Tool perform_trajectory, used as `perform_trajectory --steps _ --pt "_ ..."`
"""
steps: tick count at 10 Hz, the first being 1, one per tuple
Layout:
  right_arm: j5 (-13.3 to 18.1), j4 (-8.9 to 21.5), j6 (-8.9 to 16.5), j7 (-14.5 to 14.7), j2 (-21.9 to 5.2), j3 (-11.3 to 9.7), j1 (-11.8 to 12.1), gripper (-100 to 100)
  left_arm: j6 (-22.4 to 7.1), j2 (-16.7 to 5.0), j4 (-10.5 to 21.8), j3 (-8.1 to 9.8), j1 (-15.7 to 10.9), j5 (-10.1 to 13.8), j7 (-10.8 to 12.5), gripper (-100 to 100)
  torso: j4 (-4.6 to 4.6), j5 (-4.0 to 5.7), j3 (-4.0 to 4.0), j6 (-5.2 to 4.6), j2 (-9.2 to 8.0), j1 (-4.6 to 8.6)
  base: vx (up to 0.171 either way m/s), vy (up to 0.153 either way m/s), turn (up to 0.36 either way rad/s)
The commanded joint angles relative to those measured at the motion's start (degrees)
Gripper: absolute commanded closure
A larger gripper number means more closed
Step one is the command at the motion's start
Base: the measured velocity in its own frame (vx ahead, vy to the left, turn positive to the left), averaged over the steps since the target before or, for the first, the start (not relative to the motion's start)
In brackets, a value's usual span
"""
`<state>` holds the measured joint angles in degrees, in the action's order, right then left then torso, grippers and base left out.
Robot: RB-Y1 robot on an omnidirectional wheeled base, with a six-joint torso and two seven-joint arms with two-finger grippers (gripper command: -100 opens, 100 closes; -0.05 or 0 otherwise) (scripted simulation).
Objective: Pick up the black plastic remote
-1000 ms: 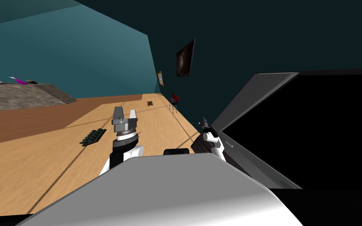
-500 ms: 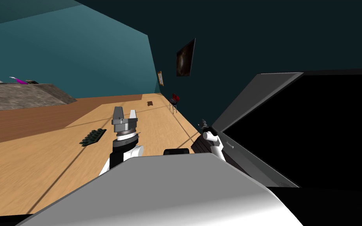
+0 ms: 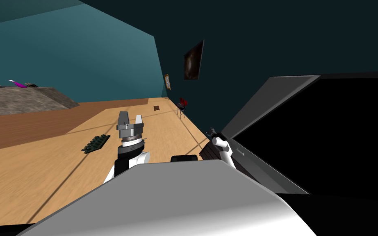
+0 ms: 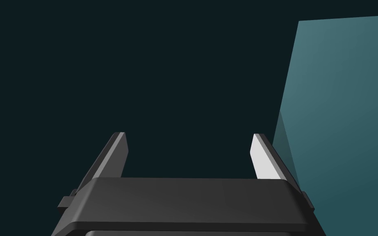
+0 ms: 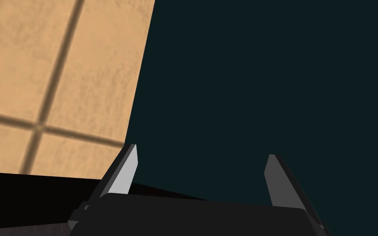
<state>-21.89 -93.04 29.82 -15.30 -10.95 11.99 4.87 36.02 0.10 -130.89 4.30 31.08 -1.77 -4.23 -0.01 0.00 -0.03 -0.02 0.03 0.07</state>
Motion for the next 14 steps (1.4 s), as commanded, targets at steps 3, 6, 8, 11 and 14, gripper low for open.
perform_trajectory --steps 3,6,8,11,14 --pt "-0.7 3.1 5.9 -1.8 -0.2 1.1 -1.5 -100 0.0 0.0 0.0 0.0 0.0 0.0 0.0 0 0.0 0.01 0.01 0.0 -0.01 0.03 0.008 -0.02 -0.007" --pt "-1.2 5.1 9.1 -2.9 -0.4 1.7 -2.1 -100 0.0 0.0 0.0 0.0 0.0 0.0 0.0 0 0.0 0.01 0.02 0.0 -0.03 0.02 0.005 -0.016 -0.007" --pt "-1.6 7.1 11.9 -3.9 -0.7 2.3 -2.8 -100 0.0 0.0 0.0 0.0 0.0 0.0 0.0 0 0.01 0.01 0.02 -0.01 -0.05 0.04 0.002 -0.027 -0.014" --pt "-2.3 10.9 16.6 -6.0 -1.0 3.4 -3.8 -100 0.0 0.0 0.0 0.0 0.0 0.0 0.0 0 0.01 0.02 0.03 0.0 -0.05 0.07 0.001 -0.037 -0.017" --pt "-2.6 12.7 19.7 -7.0 -1.2 3.9 -4.2 -100 0.0 0.0 0.0 0.0 0.0 0.0 0.0 0 0.01 0.03 0.03 0.0 -0.05 0.1 0.001 -0.036 -0.012"
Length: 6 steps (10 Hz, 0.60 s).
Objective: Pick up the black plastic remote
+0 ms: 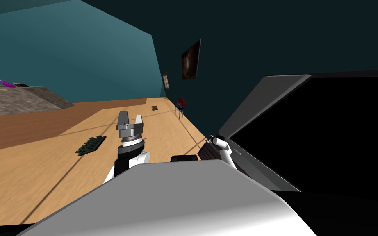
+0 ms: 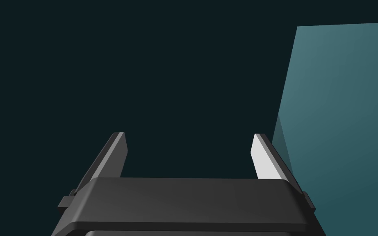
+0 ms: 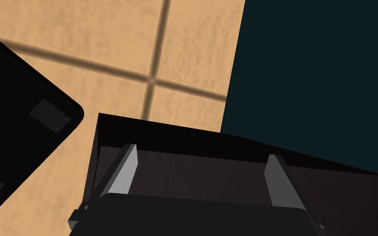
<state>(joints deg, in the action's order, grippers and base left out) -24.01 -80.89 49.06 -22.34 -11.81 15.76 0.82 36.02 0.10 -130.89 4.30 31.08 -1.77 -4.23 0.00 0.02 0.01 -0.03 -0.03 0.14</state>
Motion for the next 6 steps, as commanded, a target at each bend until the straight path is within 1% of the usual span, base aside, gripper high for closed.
perform_trajectory --steps 1,2,3,6 --pt "-0.8 2.3 2.9 -0.9 -0.5 0.7 -0.5 -100 0.0 0.0 0.0 0.0 0.0 0.0 0.0 0 0.0 0.0 0.0 0.0 0.0 0.0 0.002 -0.035 -0.023" --pt "-1.0 3.9 4.4 -1.8 -0.8 1.1 -0.9 -100 0.0 0.0 0.0 0.0 0.0 0.0 0.0 0 0.0 0.0 -0.01 0.0 0.01 0.01 0.001 -0.053 -0.035" --pt "-1.0 3.9 5.1 -1.8 -0.8 1.1 -0.9 -100 0.0 0.0 0.0 0.0 0.0 0.0 0.0 0 0.0 0.01 -0.01 0.0 0.01 0.06 -0.002 -0.045 -0.012" --pt "-1.6 8.0 10.9 -4.2 -1.8 2.4 -1.8 -100 0.0 0.0 0.0 0.0 0.0 0.0 0.0 0 0.01 0.02 0.02 0.0 -0.03 0.1 -0.006 -0.059 -0.025"
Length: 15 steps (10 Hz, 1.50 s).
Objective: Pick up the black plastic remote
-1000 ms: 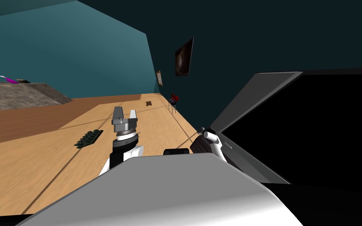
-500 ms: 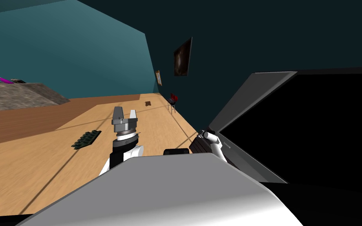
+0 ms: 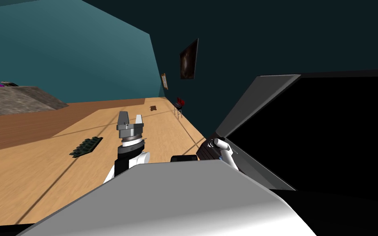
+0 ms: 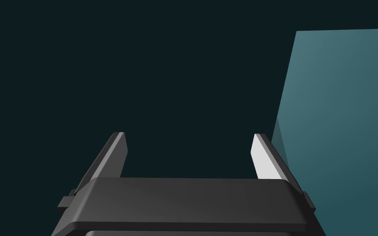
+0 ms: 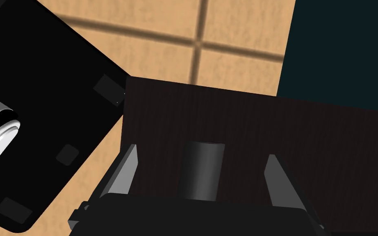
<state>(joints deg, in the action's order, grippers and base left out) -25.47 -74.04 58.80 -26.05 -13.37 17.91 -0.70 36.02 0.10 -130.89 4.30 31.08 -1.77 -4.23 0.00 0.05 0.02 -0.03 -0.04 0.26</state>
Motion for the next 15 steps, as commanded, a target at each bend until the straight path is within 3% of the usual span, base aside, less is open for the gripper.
perform_trajectory --steps 1,5,7,8,9,12,13,14,15 --pt "-0.4 2.3 2.8 -1.1 -0.7 0.6 -0.5 -100 0.0 0.0 0.0 0.0 0.0 0.0 0.0 0 0.0 0.0 0.0 0.0 0.0 0.0 0.004 -0.067 -0.022" --pt "-0.9 5.4 7.6 -3.1 -2.9 1.7 -1.2 -100 0.0 0.0 0.0 0.0 0.0 0.0 0.0 0 0.01 -0.02 0.01 0.0 -0.02 -0.1 -0.003 -0.045 -0.017" --pt "-0.8 4.9 8.1 -3.4 -2.9 1.7 -1.0 -100 0.0 0.0 0.0 0.0 0.0 0.0 0.0 0 0.0 -0.04 0.0 0.01 0.0 -0.18 0.0 -0.01 -0.002" --pt "-0.8 5.0 8.3 -3.5 -3.0 1.7 -1.0 0 0.0 0.0 0.0 -0.01 0.0 0.0 0.0 0 0.01 -0.05 0.0 0.02 0.0 -0.25 0.0 0.0 0.0" --pt "-0.5 6.8 6.3 -2.9 -2.3 1.4 -1.1 -100 0.0 0.0 0.0 -0.01 0.0 0.0 0.0 0 0.0 -0.05 0.0 0.02 0.0 -0.27 0.006 0.006 -0.02" --pt "0.0 9.6 3.3 -2.1 -1.2 1.0 -1.2 -100 0.0 0.0 0.0 -0.01 0.0 0.0 0.0 0 0.0 -0.06 -0.01 0.01 0.02 -0.29 0.005 0.006 -0.017" --pt "-0.2 9.3 3.8 -2.1 -1.5 1.2 -1.2 -100 0.0 0.0 0.0 -0.01 0.0 0.0 0.0 0 0.0 -0.05 -0.01 0.02 0.02 -0.3 0.0 0.0 0.0" --pt "-0.2 9.5 3.6 -2.0 -1.5 1.2 -1.2 100 0.0 0.0 0.0 -0.01 0.0 0.0 0.0 0 -0.02 -0.01 -0.04 0.03 0.06 -0.24 0.0 0.0 0.0" --pt "-0.2 9.4 3.6 -2.0 -1.6 1.2 -1.3 100 0.0 0.0 0.0 -0.01 0.0 0.0 0.0 0 -0.05 0.02 -0.05 0.04 0.06 -0.24 0.0 0.0 0.0"
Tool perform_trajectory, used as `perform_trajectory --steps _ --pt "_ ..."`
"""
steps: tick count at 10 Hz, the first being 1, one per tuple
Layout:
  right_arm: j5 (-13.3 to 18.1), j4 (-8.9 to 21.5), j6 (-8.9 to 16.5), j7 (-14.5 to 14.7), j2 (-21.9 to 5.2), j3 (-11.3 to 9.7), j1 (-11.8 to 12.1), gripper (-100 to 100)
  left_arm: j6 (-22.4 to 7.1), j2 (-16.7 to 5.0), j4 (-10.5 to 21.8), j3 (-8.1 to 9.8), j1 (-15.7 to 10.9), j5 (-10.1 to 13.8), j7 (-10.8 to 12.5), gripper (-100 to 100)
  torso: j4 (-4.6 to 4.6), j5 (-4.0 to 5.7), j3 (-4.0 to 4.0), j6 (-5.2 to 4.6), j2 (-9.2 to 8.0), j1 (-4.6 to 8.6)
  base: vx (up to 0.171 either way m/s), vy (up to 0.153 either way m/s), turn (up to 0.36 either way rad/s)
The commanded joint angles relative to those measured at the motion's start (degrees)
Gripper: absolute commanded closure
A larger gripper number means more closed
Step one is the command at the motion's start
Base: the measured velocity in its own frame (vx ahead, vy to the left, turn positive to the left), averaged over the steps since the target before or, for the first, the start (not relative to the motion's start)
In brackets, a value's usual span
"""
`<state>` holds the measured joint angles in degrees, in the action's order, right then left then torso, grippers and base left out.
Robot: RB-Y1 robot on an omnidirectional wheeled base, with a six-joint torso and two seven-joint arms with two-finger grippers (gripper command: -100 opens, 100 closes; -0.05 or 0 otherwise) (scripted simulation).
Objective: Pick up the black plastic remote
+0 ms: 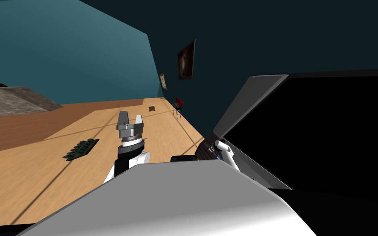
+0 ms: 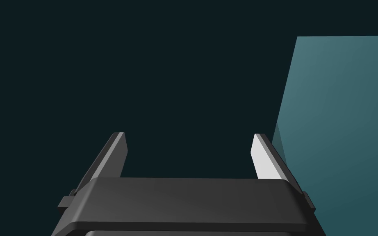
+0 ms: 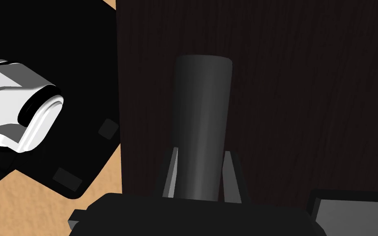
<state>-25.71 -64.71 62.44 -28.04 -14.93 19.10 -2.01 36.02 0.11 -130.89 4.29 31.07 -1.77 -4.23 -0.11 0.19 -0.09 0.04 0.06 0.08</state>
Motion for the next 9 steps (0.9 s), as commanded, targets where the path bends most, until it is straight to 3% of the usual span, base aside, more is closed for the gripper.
perform_trajectory --steps 1,3,4,5,7,8,9 --pt "0.0 0.0 0.0 0.0 0.0 0.0 0.0 100 0.0 0.0 0.0 0.0 0.0 0.0 0.0 0 0.0 0.0 0.0 0.0 0.0 0.0 -0.007 0.008 -0.002" --pt "0.0 0.0 0.2 0.0 0.1 0.0 0.0 100 0.0 0.0 0.0 0.0 0.0 0.0 0.0 0 -0.09 0.11 -0.19 0.01 0.29 0.34 -0.003 0.003 0.0" --pt "0.0 0.0 0.2 0.0 0.1 0.0 0.0 0 0.0 0.0 0.0 0.0 0.0 0.0 0.0 0 -0.09 0.12 -0.21 0.01 0.32 0.37 0.0 0.0 0.0" --pt "-0.1 -1.6 1.6 -0.6 -0.3 0.1 0.2 100 0.0 0.0 0.0 0.0 0.0 0.0 0.0 0 -0.09 0.12 -0.21 0.01 0.34 0.38 0.024 -0.024 0.033" --pt "-0.4 -3.4 3.6 -1.2 -1.1 0.4 0.3 100 0.0 0.0 0.0 0.01 0.0 0.0 0.0 0 -0.08 0.09 -0.2 0.01 0.33 0.42 -0.008 -0.005 0.022" --pt "-0.3 -3.5 3.1 -1.0 -0.8 0.3 0.7 100 0.0 0.0 0.0 0.01 0.0 0.0 0.0 0 -0.07 0.09 -0.2 0.02 0.33 0.4 0.0 0.0 0.0" --pt "-0.3 -3.6 3.3 -1.1 -0.8 0.3 0.7 0 0.0 0.0 0.0 0.01 0.0 0.0 0.0 0 -0.1 0.12 -0.21 0.02 0.34 0.38 0.0 0.0 0.0"
